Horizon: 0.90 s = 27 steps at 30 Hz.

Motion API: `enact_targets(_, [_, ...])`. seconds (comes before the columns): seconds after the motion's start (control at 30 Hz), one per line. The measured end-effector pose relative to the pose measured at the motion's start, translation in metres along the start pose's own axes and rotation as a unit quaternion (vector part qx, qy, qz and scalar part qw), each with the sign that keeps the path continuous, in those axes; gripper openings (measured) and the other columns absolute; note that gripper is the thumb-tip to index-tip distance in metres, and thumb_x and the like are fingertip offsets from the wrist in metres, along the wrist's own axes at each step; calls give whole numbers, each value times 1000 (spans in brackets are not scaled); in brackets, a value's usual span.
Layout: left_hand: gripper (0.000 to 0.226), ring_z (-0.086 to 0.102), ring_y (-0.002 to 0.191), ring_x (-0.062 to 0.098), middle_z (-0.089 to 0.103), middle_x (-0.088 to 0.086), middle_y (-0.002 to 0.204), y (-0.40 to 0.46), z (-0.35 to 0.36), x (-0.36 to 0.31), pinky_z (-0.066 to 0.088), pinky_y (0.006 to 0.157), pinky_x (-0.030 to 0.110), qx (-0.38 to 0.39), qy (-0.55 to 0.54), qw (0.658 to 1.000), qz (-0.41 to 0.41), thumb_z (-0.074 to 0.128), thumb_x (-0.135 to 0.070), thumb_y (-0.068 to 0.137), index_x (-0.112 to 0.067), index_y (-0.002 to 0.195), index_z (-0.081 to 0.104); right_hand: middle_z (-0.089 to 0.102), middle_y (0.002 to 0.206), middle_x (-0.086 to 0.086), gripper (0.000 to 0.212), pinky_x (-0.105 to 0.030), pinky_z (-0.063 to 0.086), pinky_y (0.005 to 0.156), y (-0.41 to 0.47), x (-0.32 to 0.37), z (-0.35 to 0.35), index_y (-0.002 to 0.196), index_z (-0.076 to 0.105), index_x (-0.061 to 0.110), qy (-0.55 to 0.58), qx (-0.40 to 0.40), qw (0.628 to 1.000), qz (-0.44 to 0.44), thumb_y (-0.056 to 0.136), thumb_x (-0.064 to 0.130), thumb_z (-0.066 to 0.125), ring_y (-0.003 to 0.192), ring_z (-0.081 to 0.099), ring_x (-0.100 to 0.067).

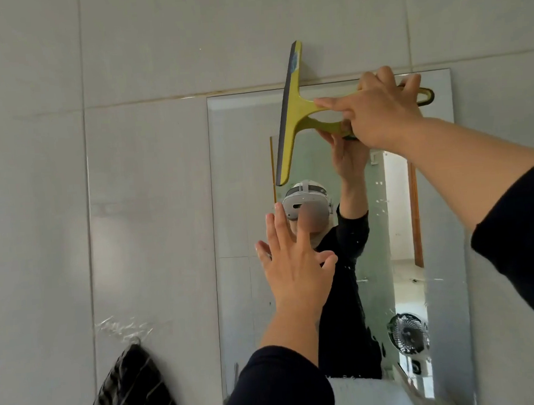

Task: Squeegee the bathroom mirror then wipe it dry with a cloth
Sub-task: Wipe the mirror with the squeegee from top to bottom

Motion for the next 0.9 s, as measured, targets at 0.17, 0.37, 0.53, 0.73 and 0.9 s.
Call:
enact_targets(0.17, [94, -22, 145, 26, -25, 2, 157, -1, 12, -10, 5, 117, 56, 26, 27, 999, 2, 60, -51, 84, -38, 149, -7, 46, 117, -12, 52, -47, 26, 94, -9, -43, -3, 136, 27, 61, -7, 7, 999, 31, 102, 22, 32, 118, 32, -29])
enact_targets(0.37, [97, -23, 145, 26, -24, 2, 157, 0, 15, -13, 6, 118, 56, 26, 9, 1000, -8, 65, -48, 82, -38, 149, -4, 45, 116, -13, 55, -45, 26, 94, -26, -83, -6, 135, 29, 61, -18, 21, 997, 70, 101, 19, 33, 117, 32, -29])
enact_targets(0.53, [98, -22, 145, 25, -24, 0, 157, -2, 14, -12, 9, 118, 55, 16, 3, 1000, -9, 66, -48, 81, -38, 149, -3, 45, 115, -13, 59, -46, 28, 93, -40, -108, -9, 136, 27, 61, -36, 34, 993, 106, 99, 16, 35, 113, 36, -32])
enact_targets(0.73, [99, -24, 144, 24, -25, -1, 157, -1, 15, -10, 9, 118, 55, 14, -4, 1000, -4, 67, -51, 81, -40, 148, -5, 46, 115, -16, 49, -45, 32, 92, -58, -127, -6, 138, 24, 60, -19, 62, 988, 139, 102, 28, 34, 110, 45, -37])
enact_targets(0.9, [99, -23, 145, 24, -24, 0, 157, -1, 16, -10, 10, 117, 56, 12, -2, 1000, -2, 66, -53, 80, -39, 148, -4, 51, 117, -18, 44, -42, 41, 85, -73, -130, -3, 140, 27, 55, 35, 55, 985, 157, 103, 32, 31, 107, 52, -41])
Point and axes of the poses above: each hand's wrist, its own y-axis towards the middle knuckle, its own z-axis out of the palm, x = y × z, the point moved 6 cm from there along y, towards the middle knuckle
